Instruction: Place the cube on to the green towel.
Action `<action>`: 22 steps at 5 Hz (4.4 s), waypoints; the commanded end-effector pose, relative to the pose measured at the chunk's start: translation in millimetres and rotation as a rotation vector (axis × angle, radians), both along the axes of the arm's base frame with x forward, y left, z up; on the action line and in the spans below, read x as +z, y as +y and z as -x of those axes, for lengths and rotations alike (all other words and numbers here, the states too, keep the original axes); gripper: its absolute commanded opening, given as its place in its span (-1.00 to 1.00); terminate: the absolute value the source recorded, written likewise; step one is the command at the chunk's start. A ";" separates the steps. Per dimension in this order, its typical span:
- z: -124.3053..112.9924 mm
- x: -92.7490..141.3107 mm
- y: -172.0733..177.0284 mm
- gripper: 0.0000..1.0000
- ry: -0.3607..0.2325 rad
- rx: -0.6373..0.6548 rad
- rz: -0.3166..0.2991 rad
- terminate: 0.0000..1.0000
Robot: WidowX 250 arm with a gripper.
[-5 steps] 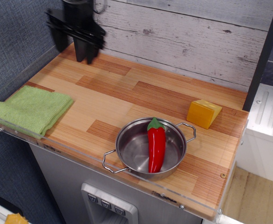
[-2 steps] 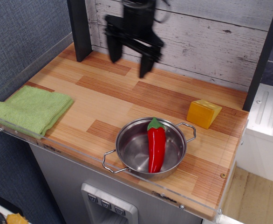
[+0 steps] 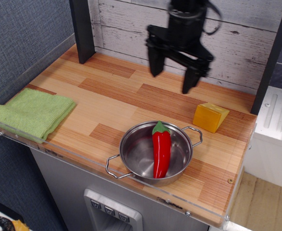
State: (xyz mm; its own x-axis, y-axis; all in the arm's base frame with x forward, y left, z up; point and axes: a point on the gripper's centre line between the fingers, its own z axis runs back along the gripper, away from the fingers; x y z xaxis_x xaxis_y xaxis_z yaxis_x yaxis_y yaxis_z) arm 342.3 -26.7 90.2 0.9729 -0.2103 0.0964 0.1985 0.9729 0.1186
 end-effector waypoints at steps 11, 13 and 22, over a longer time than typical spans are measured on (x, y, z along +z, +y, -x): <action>-22.3 -46.3 -40.2 -1.00 0.061 0.088 0.095 -1.00; -17.0 -27.0 -6.7 -1.00 -0.016 0.143 0.106 -1.00; 128.1 -22.8 202.8 -1.00 0.071 0.990 -0.063 -1.00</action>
State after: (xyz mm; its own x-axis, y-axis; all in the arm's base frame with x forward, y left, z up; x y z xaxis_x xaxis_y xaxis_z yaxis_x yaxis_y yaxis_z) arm 219.8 182.6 48.5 0.7178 0.6963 0.0044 -0.6831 0.7029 0.1984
